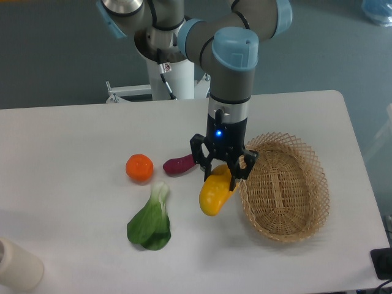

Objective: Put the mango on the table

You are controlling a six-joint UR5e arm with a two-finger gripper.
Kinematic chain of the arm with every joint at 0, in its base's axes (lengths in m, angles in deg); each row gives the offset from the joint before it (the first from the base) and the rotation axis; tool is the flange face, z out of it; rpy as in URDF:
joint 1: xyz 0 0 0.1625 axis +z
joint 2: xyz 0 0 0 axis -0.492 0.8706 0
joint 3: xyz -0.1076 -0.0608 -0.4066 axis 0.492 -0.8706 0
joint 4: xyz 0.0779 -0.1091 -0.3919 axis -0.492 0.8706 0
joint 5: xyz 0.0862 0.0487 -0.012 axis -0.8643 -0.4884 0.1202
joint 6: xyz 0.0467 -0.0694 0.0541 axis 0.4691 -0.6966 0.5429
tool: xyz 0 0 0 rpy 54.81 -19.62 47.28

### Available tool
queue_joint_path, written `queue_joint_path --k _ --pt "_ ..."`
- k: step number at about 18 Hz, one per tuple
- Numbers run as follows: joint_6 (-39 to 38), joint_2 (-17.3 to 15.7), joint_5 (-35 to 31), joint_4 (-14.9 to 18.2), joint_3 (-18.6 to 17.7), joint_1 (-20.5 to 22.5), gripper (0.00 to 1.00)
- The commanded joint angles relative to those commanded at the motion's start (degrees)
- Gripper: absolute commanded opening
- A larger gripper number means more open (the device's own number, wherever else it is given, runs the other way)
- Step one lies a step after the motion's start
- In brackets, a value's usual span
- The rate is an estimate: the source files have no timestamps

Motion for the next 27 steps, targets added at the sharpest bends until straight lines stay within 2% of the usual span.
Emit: queue_joint_path --k 9,13,17,18,19,22,24,27 --pt "-1.14 -0.09 -0.18 0.09 -0.09 -0.35 0.50" --pt "-2.46 1.40 -1.31 -0.18 0.52 -2.19 0.50" --pt "-11.05 6.14 -9.82 -0.26 3.95 -7.55 0.50" --pt "-12.47 7.46 -11.67 -0.70 4.13 -8.52 0.50" --pt "-14.22 9.21 -12.65 -2.53 4.30 -9.66 0.50" --pt "-17.74 11.60 -13.53 -3.95 4.31 -10.28 0.50" --pt "-21.69 13.96 -13.98 -6.31 4.92 -10.98 0.50" --pt "-19.96 19.06 -14.06 -7.12 7.81 -11.60 0.50"
